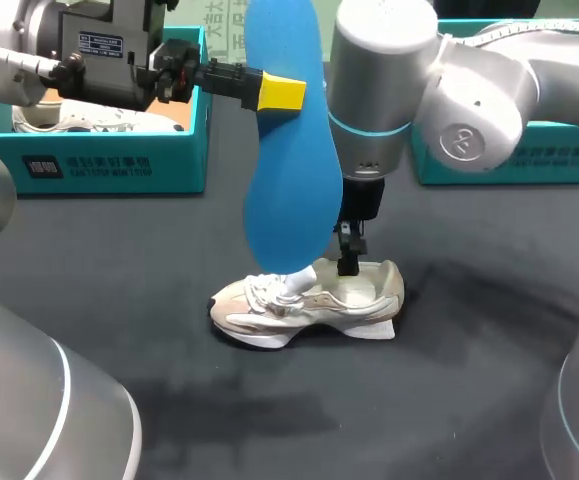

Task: Take the shoe out of the shoebox, open the shoe tongue, remove and reinsert the insole, then place the shoe into the shoebox

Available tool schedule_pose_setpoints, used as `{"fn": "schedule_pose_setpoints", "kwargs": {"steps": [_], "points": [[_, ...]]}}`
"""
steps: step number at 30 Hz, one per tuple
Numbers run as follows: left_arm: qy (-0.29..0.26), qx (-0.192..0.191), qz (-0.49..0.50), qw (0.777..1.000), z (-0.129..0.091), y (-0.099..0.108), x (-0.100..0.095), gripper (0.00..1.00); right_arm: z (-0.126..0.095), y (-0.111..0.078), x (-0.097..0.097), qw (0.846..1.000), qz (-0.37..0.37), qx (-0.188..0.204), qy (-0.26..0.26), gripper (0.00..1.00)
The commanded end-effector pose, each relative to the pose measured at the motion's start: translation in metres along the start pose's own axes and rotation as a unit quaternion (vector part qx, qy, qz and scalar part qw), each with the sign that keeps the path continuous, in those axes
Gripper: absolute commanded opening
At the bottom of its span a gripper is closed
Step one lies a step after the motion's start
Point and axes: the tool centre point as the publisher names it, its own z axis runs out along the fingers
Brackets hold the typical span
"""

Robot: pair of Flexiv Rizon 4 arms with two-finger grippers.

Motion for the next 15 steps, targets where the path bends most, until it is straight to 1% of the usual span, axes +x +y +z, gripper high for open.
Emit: {"fn": "schedule_pose_setpoints", "kwargs": {"steps": [1, 9, 15], "points": [[-0.001, -0.001, 0.000, 1.000, 0.001, 0.000, 0.000, 0.00, 0.018, 0.007, -0.007, 1.000, -0.006, -0.002, 0.000, 1.00], [-0.001, -0.001, 0.000, 1.000, 0.001, 0.000, 0.000, 0.00, 0.040, 0.012, -0.012, 1.000, -0.015, -0.011, 0.007, 1.00], [-0.001, -0.001, 0.000, 1.000, 0.001, 0.000, 0.000, 0.00, 0.049, 0.011, -0.011, 1.000, -0.016, -0.012, 0.019, 1.00]]}}
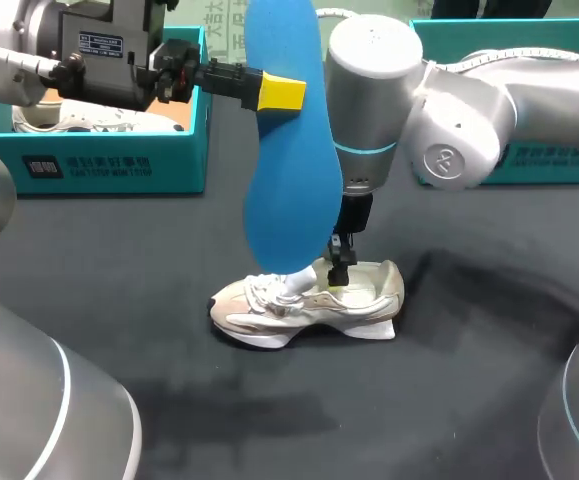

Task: Take the shoe out of the shoebox, open the shoe tongue, remove and reinsert the insole, then place the shoe into the shoebox

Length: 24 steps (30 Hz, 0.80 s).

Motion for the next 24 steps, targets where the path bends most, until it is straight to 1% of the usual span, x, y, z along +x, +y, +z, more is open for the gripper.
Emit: {"fn": "schedule_pose_setpoints", "kwargs": {"steps": [1, 3, 4, 6, 7, 8, 9, 20, 24], "points": [[-0.001, -0.001, 0.000, 1.000, 0.001, 0.000, 0.000, 0.00, 0.009, 0.002, -0.003, 1.000, 0.001, 0.000, 0.006, 0.97], [-0.001, -0.001, 0.000, 1.000, 0.001, 0.000, 0.000, 0.00, 0.011, 0.001, -0.003, 1.000, 0.002, 0.000, 0.009, 0.80], [-0.001, -0.001, 0.000, 1.000, 0.001, 0.000, 0.000, 0.00, 0.012, 0.001, -0.003, 1.000, 0.002, -0.001, 0.011, 0.67], [-0.001, -0.001, 0.000, 1.000, 0.001, 0.000, 0.000, 0.00, 0.014, 0.001, -0.002, 1.000, 0.001, -0.003, 0.014, 0.45], [-0.001, -0.001, 0.000, 1.000, 0.001, 0.000, 0.000, 0.00, 0.015, 0.001, -0.002, 1.000, 0.001, -0.004, 0.015, 0.38], [-0.001, -0.001, 0.000, 1.000, 0.001, 0.000, 0.000, 0.00, 0.016, 0.001, -0.002, 1.000, 0.001, -0.004, 0.016, 0.25], [-0.001, -0.001, 0.000, 1.000, 0.001, 0.000, 0.000, 0.00, 0.016, 0.001, -0.001, 1.000, 0.000, -0.004, 0.018, 0.00], [-0.001, -0.001, 0.000, 1.000, 0.001, 0.000, 0.000, 0.00, 0.008, 0.003, 0.004, 1.000, 0.003, 0.005, 0.025, 0.00], [-0.001, -0.001, 0.000, 1.000, 0.001, 0.000, 0.000, 0.00, 0.002, 0.004, 0.008, 0.999, 0.011, 0.003, 0.030, 0.00]]}}
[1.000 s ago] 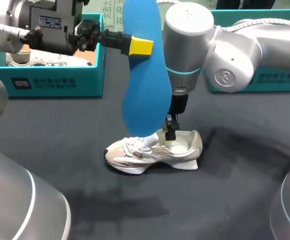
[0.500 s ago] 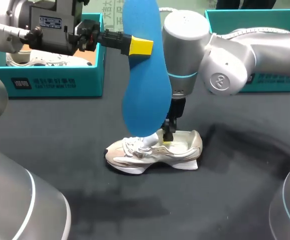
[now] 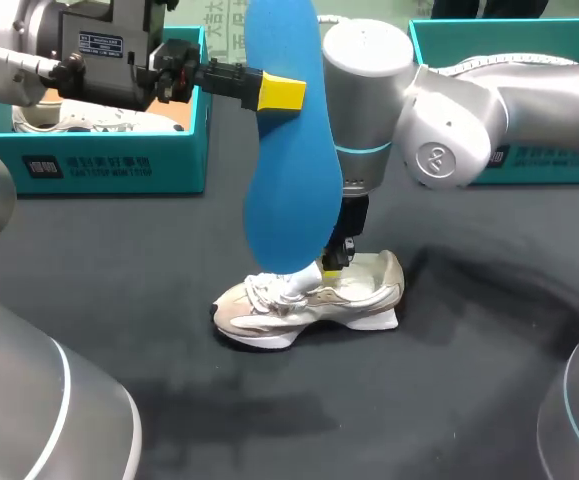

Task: Take the shoe out of the shoebox, open the shoe tongue, remove and reinsert the insole, then place the shoe into the shoebox

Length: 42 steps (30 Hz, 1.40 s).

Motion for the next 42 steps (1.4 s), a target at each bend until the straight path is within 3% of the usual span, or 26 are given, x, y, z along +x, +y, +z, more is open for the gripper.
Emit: {"fn": "schedule_pose_setpoints", "kwargs": {"steps": [1, 18, 27, 31, 42], "points": [[-0.001, -0.001, 0.000, 1.000, 0.001, 0.000, 0.000, 0.00, -0.008, 0.002, 0.003, 1.000, 0.007, 0.000, 0.003, 0.00], [-0.001, -0.001, 0.000, 1.000, 0.001, 0.000, 0.000, 0.00, -0.033, 0.011, 0.013, 0.990, 0.135, -0.036, 0.025, 0.00], [-0.001, -0.001, 0.000, 1.000, 0.001, 0.000, 0.000, 0.00, -0.028, 0.021, 0.027, 0.948, 0.306, -0.090, -0.007, 0.00], [-0.001, -0.001, 0.000, 1.000, 0.001, 0.000, 0.000, 0.00, -0.031, 0.025, 0.034, 0.909, 0.400, -0.111, -0.036, 0.00], [-0.001, -0.001, 0.000, 1.000, 0.001, 0.000, 0.000, 0.00, -0.031, 0.025, 0.034, 0.909, 0.400, -0.111, -0.036, 0.00]]}}
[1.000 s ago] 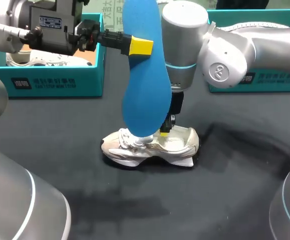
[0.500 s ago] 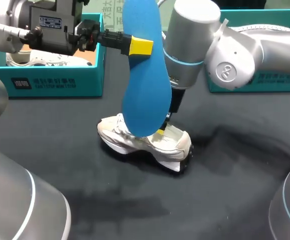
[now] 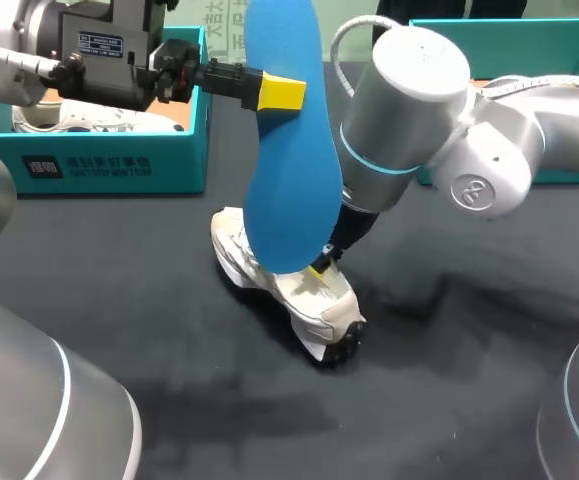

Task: Take the shoe out of the shoebox, open the shoe tongue, remove and reinsert the insole, then place the shoe into the shoebox

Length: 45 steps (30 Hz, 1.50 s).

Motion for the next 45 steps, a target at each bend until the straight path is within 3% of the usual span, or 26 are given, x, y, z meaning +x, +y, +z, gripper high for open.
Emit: {"fn": "schedule_pose_setpoints", "kwargs": {"steps": [1, 5, 6, 9, 15, 20, 22, 30, 45], "points": [[-0.001, -0.001, 0.000, 1.000, 0.001, 0.000, 0.000, 0.00, -0.003, -0.004, 0.000, 1.000, 0.001, -0.008, 0.000, 0.00], [-0.001, -0.001, 0.000, 1.000, 0.001, 0.000, 0.000, 0.00, -0.003, -0.004, 0.000, 1.000, 0.001, -0.008, 0.000, 0.00], [-0.001, -0.001, 0.000, 1.000, 0.001, 0.000, 0.000, 0.00, -0.009, -0.005, 0.003, 0.999, 0.023, -0.036, 0.000, 0.00], [-0.001, -0.001, 0.000, 1.000, 0.001, 0.000, 0.000, 0.00, -0.022, -0.009, 0.016, 0.995, 0.093, -0.043, -0.010, 0.00], [-0.001, -0.001, 0.000, 1.000, 0.001, 0.000, 0.000, 0.00, -0.034, -0.023, 0.038, 0.980, 0.192, -0.046, -0.023, 0.00], [-0.001, -0.001, 0.000, 1.000, 0.001, 0.000, 0.000, 0.00, -0.027, -0.036, 0.050, 0.959, 0.278, -0.019, -0.048, 0.00], [-0.001, -0.001, 0.000, 1.000, 0.001, 0.000, 0.000, 0.00, -0.024, -0.040, 0.053, 0.952, 0.299, -0.030, -0.049, 0.00], [-0.001, -0.001, 0.000, 1.000, 0.001, 0.000, 0.000, 0.00, -0.002, -0.044, 0.056, 0.946, 0.320, -0.048, -0.034, 0.00], [-0.001, -0.001, 0.000, 1.000, 0.001, 0.000, 0.000, 0.00, 0.025, -0.051, 0.050, 0.943, 0.331, -0.033, -0.002, 0.00]]}}
